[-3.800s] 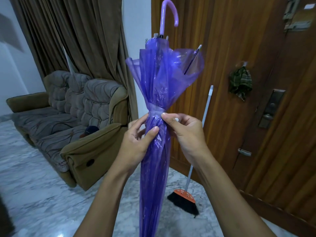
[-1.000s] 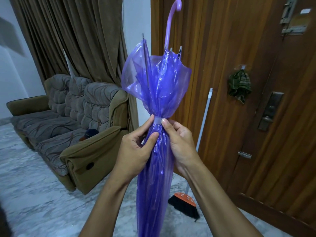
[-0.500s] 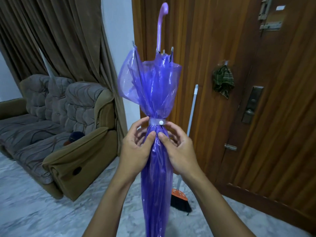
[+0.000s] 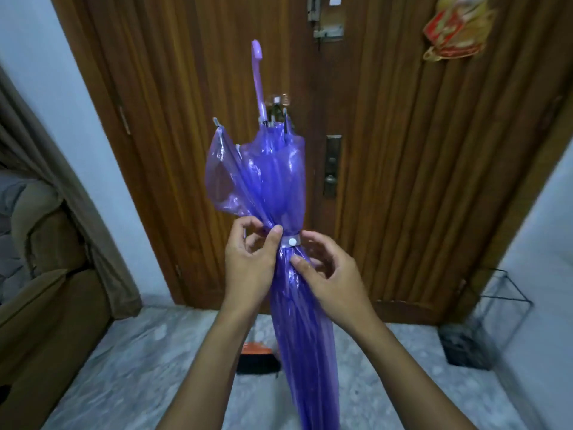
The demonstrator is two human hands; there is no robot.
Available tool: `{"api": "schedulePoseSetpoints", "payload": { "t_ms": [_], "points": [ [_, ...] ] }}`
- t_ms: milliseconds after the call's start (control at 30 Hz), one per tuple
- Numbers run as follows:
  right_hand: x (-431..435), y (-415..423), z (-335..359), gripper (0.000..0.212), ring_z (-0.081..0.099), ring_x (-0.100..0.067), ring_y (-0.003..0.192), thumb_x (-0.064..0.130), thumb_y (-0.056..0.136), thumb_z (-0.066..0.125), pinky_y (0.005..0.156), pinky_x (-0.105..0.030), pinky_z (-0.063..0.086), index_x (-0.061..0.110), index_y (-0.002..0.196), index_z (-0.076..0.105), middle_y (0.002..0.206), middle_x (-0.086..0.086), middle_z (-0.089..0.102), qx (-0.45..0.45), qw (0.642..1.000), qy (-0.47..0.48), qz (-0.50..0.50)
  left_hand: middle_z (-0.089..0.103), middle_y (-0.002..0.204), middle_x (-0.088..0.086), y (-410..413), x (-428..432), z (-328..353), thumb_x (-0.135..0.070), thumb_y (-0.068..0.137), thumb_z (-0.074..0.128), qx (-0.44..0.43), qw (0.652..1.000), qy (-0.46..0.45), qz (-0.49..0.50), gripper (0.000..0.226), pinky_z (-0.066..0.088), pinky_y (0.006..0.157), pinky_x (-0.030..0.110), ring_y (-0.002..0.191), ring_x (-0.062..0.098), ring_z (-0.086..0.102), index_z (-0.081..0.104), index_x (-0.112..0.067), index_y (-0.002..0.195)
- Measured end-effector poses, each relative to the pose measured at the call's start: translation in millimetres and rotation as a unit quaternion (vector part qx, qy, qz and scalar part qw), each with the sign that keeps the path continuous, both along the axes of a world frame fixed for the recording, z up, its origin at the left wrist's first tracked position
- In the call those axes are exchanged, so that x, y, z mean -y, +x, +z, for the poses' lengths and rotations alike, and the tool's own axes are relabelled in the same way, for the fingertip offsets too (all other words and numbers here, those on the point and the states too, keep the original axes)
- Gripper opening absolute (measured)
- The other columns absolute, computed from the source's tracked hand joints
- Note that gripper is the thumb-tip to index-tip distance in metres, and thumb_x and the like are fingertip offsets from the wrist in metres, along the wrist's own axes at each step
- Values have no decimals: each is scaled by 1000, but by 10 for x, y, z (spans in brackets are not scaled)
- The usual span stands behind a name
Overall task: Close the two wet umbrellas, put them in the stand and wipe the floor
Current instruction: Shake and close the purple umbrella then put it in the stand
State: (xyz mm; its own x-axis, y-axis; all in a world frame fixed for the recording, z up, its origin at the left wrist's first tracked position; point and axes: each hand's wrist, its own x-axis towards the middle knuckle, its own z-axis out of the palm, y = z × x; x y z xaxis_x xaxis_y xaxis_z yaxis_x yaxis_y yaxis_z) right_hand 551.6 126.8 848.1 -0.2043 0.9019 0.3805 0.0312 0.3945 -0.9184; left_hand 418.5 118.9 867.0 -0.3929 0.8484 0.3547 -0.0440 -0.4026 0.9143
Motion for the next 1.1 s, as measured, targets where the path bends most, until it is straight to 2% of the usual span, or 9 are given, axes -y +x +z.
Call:
{"api": "schedulePoseSetpoints", "payload": {
  "t_ms": [200, 333, 467, 600, 733, 800, 900, 1033, 1100],
  "points": [
    [-428, 1164, -148, 41, 69, -3, 87, 23, 81, 79, 75, -20, 55, 34, 116, 60, 108, 11, 69, -13, 993, -21, -120, 68, 83, 11, 1154, -650, -168, -3, 92, 61, 21, 986, -40, -161, 16, 49, 66, 27, 69, 13, 62, 57, -18, 96],
    [-738, 2057, -203, 43, 68, -6, 70, 12, 80, 78, 67, -21, 54, 34, 109, 55, 104, -2, 69, -52, 981, -46, -178, 70, 107, 9, 1948, -1095, -312, 1, 91, 60, -4, 951, -64, -301, 37, 49, 88, 37, 98, 22, 66, 61, -28, 114],
    [-999, 2813, -281, 41, 72, -9, 75, 6, 86, 72, 67, -21, 56, 32, 113, 55, 108, -5, 69, -93, 965, -60, -238, 62, 132, -5, 2689, -1385, -436, -4, 94, 58, -100, 897, -76, -424, 64, 52, 89, 25, 118, 11, 62, 37, -35, 146],
    [-1212, 3415, -379, 44, 73, -14, 89, 10, 89, 69, 82, -32, 60, 20, 129, 52, 116, -7, 69, -96, 957, -94, -258, 62, 130, 0, 3311, -1685, -526, -2, 95, 57, -114, 894, -73, -427, 69, 52, 84, 18, 114, 9, 64, 29, -29, 151],
    [-1494, 3927, -390, 49, 70, -6, 94, 27, 88, 70, 77, -20, 57, 20, 132, 50, 116, -3, 70, -85, 933, -116, -331, 65, 127, 7, 3843, -2028, -698, 1, 94, 58, -151, 899, -60, -406, 68, 53, 89, 22, 113, 13, 65, 31, -26, 150],
    [-1705, 4118, -390, 52, 72, -6, 90, 35, 86, 71, 78, -25, 59, 23, 132, 50, 112, 0, 70, -71, 922, -120, -361, 61, 133, 3, 4077, -2211, -805, -2, 93, 60, -167, 898, -54, -404, 67, 51, 98, 27, 118, 12, 62, 33, -28, 149],
    [-2079, 4314, -441, 43, 73, -6, 76, 32, 83, 75, 78, -34, 62, 25, 121, 55, 96, 7, 70, -55, 915, -121, -382, 47, 145, -12, 4399, -2536, -964, 0, 92, 61, -198, 895, -23, -399, 66, 37, 107, 14, 131, -5, 45, 35, -24, 148],
    [-2725, 4624, -586, 42, 68, 8, 77, 30, 83, 76, 71, -20, 59, 31, 116, 50, 92, 20, 65, -41, 895, -109, -431, 40, 148, -23, 4808, -3199, -1201, -9, 94, 60, -214, 879, -26, -426, 68, 33, 110, 17, 135, -10, 37, 30, -40, 147],
    [-3078, 4784, -610, 44, 68, 6, 75, 29, 84, 75, 67, -13, 56, 32, 117, 46, 96, 20, 62, -34, 886, -118, -447, 40, 143, -30, 4997, -3565, -1273, -12, 94, 60, -232, 879, -21, -416, 69, 32, 109, 14, 131, -17, 37, 28, -51, 141]
  ]
}}
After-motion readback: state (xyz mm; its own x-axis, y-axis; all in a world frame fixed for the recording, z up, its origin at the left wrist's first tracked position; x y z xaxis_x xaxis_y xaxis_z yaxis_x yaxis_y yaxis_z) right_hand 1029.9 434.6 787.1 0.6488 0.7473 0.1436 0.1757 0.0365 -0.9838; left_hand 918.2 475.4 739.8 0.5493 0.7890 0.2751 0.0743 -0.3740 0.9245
